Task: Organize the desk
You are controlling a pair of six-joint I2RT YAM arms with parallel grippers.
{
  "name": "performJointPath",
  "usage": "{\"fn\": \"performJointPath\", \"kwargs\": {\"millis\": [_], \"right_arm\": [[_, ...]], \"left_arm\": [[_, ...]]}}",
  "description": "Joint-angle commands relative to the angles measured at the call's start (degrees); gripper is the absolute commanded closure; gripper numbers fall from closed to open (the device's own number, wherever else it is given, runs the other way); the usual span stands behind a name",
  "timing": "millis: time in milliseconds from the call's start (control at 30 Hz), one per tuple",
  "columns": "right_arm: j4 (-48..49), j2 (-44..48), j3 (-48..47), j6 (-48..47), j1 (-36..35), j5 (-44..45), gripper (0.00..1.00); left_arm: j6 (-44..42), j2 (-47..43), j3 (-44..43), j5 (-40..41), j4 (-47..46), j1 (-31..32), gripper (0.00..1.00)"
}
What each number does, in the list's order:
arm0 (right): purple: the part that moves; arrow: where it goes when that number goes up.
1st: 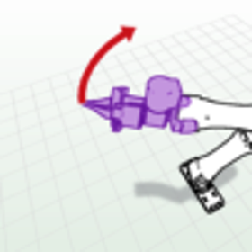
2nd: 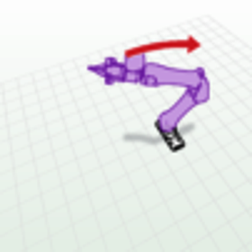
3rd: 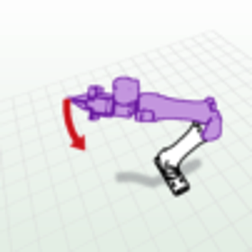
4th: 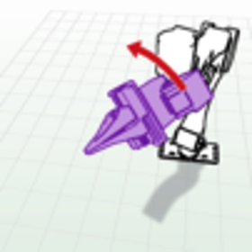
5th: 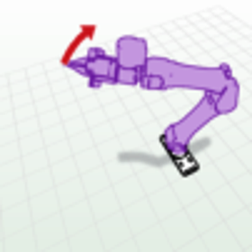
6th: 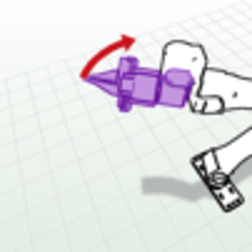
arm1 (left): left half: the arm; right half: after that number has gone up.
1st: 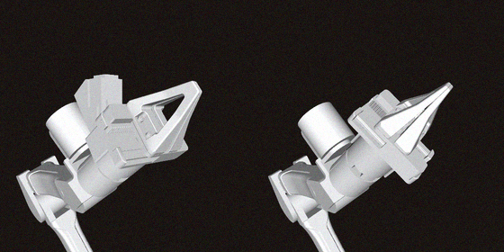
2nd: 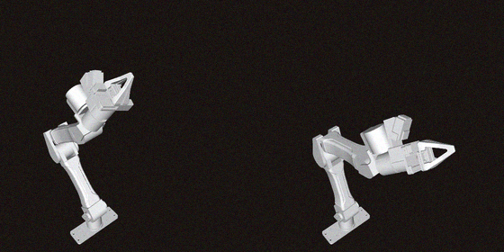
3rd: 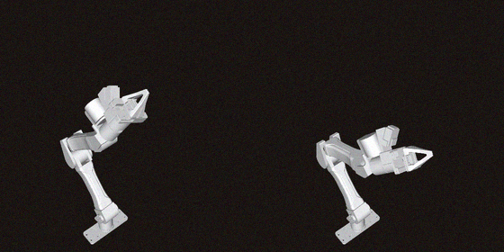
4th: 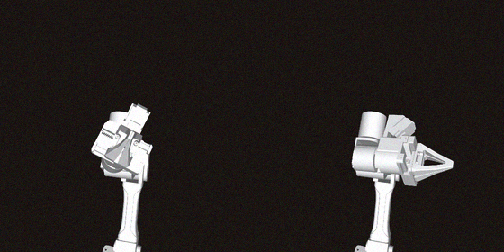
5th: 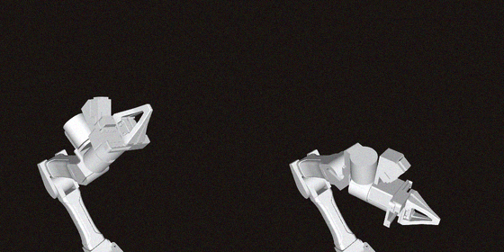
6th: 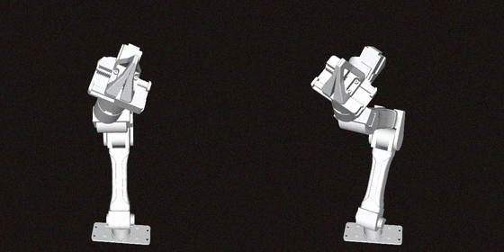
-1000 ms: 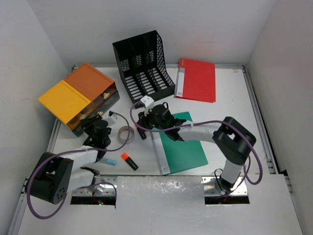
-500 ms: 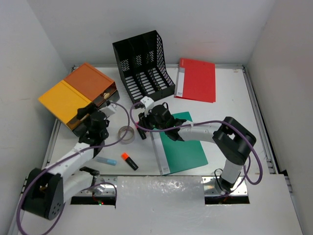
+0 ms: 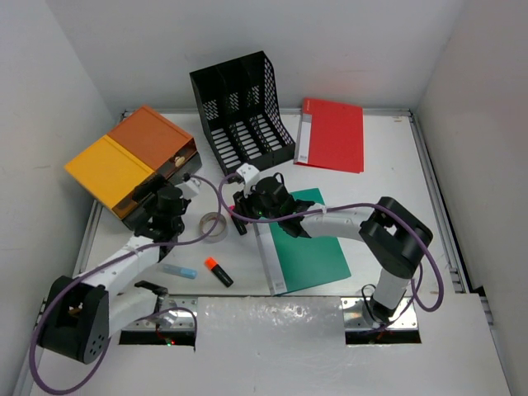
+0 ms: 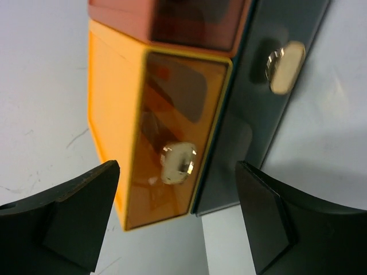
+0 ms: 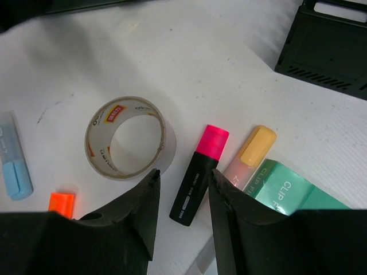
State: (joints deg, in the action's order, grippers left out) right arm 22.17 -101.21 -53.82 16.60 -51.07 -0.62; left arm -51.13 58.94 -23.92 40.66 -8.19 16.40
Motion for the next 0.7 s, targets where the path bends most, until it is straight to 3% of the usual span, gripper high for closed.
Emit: {"fn": "performJointPath", "kwargs": {"millis": [0,200,433,667], "right_arm": [[1.82,3.30,0.21,-1.57,0.44,0.45,0.62],[2.35,2.51,0.74,-1.22,0.53,1.15,0.62],[2.61,1.28,-0.14,-0.34,0.62,0.80,0.62],[2.61,1.10,-0.41,-0.52,0.88,0.80,0.62]], "left_arm": [[-6.16,1.70,2.91,4.94,-10.95,0.12,0.20],[-16.80,7.67,11.08,11.89,-33.70,1.26,0.21],[-19.09,12.87,12.67,11.63,-40.50,1.26,0.24],[-22.16,17.34,13.20,12.50,-48.04,1.09,0.34]]}}
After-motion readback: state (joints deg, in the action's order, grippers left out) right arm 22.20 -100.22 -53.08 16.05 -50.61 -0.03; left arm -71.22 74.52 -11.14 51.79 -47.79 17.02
